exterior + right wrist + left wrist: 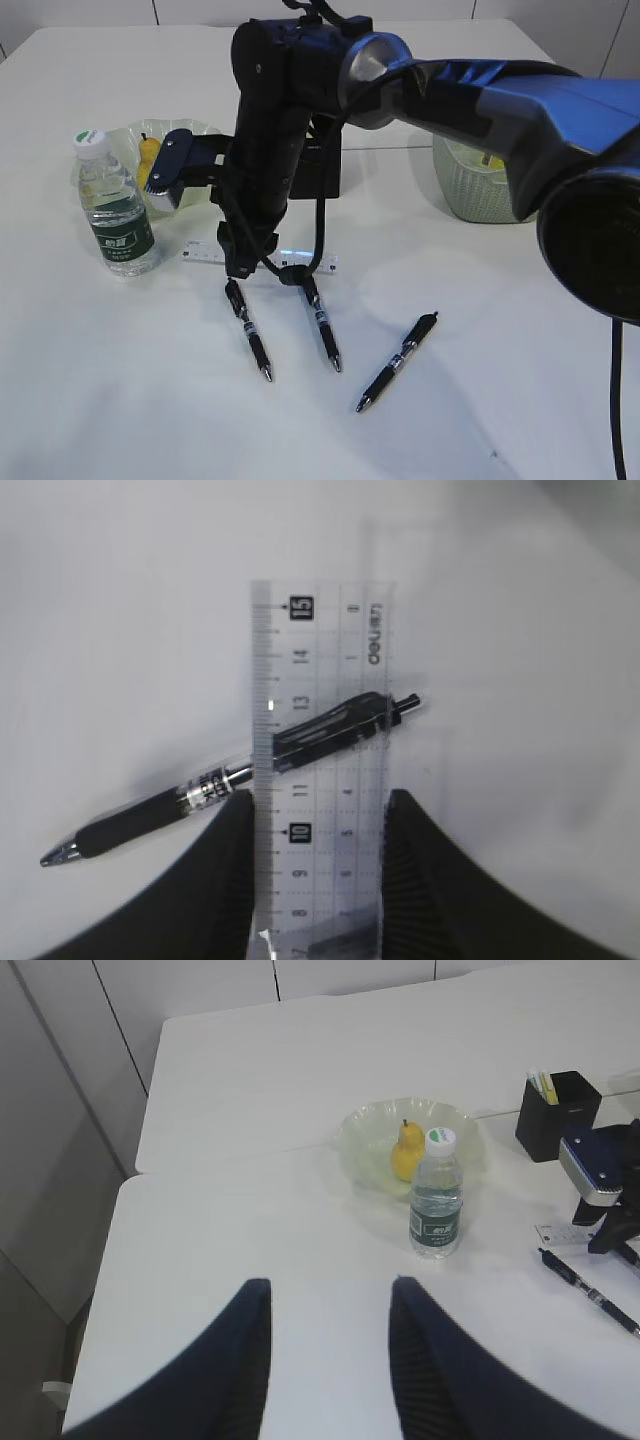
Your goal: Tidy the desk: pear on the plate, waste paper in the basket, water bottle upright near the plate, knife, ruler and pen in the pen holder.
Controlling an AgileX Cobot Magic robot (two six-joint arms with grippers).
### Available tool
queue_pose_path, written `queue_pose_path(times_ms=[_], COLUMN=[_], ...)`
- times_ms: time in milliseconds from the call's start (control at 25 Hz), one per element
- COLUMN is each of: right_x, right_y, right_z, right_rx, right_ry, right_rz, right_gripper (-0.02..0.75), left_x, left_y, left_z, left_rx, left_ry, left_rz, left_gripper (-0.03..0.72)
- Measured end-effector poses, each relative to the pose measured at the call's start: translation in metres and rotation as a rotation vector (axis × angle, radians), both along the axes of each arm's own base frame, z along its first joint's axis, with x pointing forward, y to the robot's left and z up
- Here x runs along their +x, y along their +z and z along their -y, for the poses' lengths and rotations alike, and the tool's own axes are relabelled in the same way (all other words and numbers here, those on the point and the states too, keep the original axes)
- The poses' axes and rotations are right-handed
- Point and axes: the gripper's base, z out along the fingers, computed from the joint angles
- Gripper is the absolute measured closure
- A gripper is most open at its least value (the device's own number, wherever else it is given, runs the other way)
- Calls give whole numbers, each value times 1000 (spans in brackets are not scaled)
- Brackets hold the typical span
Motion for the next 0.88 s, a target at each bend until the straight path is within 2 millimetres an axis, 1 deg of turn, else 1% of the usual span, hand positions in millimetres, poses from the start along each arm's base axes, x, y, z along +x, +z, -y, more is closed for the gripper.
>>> queue_pose_path(times_ms=[200, 360, 560, 760, 880], right_x=[5, 8, 11, 11, 10], right_y=[19, 40, 75, 113, 131], right_z=[-3, -6, -8, -8, -7], right_rx=[54, 118, 219, 336, 398], right_ry=[-136, -258, -389, -490, -538], right_rz=[12, 26, 55, 93, 108], right_gripper=[442, 442, 442, 442, 442], left_x=[0, 0, 0, 0, 0], left_y=[0, 0, 0, 0, 0], left_z=[0, 0, 0, 0, 0], left_rx=[0, 0, 0, 0, 0], left_ry=[0, 0, 0, 0, 0], left_rz=[0, 0, 0, 0, 0], left_gripper=[413, 413, 413, 413, 413])
